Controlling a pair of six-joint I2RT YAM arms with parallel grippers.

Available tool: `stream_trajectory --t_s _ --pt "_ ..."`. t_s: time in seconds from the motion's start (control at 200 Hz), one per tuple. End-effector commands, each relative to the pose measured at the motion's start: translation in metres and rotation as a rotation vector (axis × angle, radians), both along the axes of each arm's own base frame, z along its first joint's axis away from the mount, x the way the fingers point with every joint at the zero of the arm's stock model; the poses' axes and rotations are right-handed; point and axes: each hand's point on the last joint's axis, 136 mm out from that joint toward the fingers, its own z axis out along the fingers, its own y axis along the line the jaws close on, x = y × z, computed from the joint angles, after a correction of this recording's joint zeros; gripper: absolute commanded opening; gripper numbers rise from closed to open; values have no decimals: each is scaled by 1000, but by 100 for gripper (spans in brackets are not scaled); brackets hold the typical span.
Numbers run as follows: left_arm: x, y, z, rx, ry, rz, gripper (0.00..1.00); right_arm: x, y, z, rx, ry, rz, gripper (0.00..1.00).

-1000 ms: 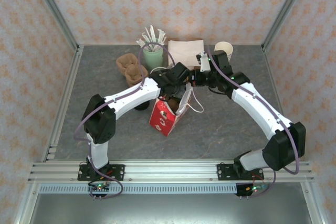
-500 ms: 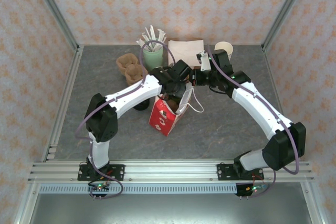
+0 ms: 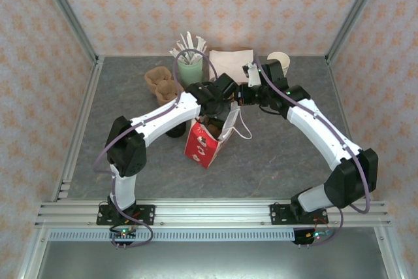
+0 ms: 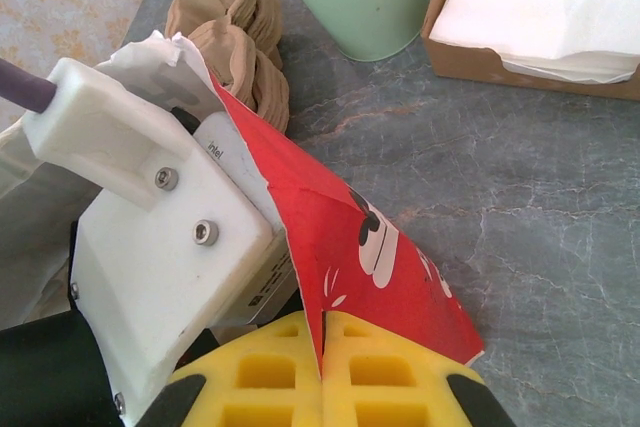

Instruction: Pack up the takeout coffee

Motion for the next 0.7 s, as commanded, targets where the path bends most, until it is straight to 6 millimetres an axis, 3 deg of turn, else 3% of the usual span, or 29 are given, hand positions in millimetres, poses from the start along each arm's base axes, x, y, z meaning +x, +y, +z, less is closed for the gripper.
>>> stream_trajectory --t_s 0.0,0.696 --pt "0 11 32 -2 -52 21 52 6 0 12 -19 -41 4 2" --pt "-11 23 61 -36 -80 54 52 12 -6 32 -37 -146 5 2"
